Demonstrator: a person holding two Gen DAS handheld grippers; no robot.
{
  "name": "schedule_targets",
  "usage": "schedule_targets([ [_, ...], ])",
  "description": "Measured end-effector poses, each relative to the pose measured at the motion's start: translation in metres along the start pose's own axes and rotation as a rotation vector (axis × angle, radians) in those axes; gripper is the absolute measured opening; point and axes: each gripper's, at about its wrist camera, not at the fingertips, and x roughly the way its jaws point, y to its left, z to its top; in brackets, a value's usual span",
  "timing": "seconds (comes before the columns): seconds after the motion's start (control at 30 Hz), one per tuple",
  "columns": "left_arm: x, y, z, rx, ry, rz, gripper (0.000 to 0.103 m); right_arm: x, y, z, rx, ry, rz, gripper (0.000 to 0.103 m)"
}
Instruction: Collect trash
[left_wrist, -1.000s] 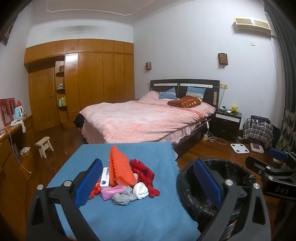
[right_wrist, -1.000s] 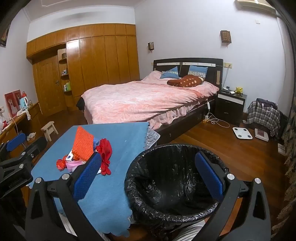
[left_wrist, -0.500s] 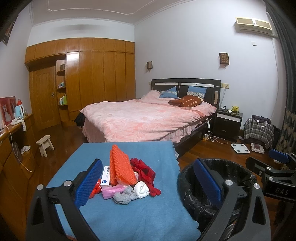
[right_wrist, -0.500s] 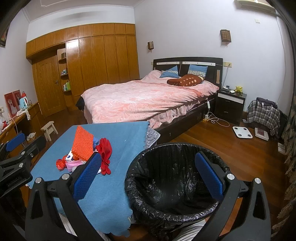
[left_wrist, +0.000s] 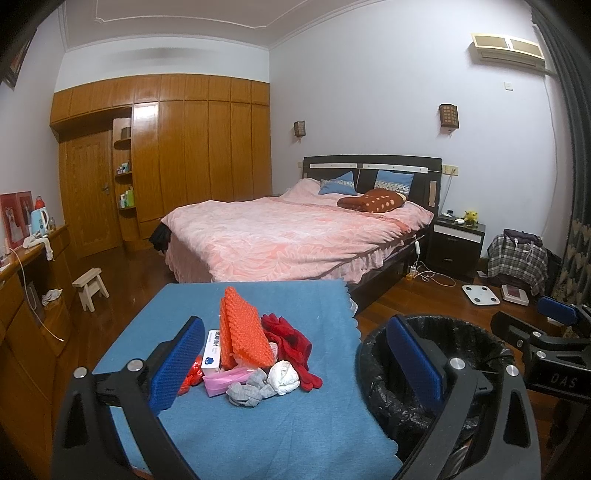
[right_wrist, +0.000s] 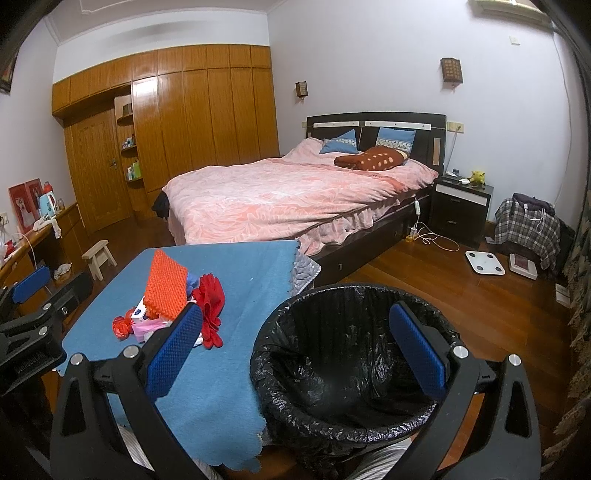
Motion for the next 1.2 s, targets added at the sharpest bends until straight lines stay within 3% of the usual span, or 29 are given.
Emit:
schedule_targets([
  [1.2, 0.003, 0.005, -0.014, -0.003, 0.013, 0.002, 0.097, 0.012, 0.005, -0.007, -0.003, 0.011, 0.004, 0.098],
])
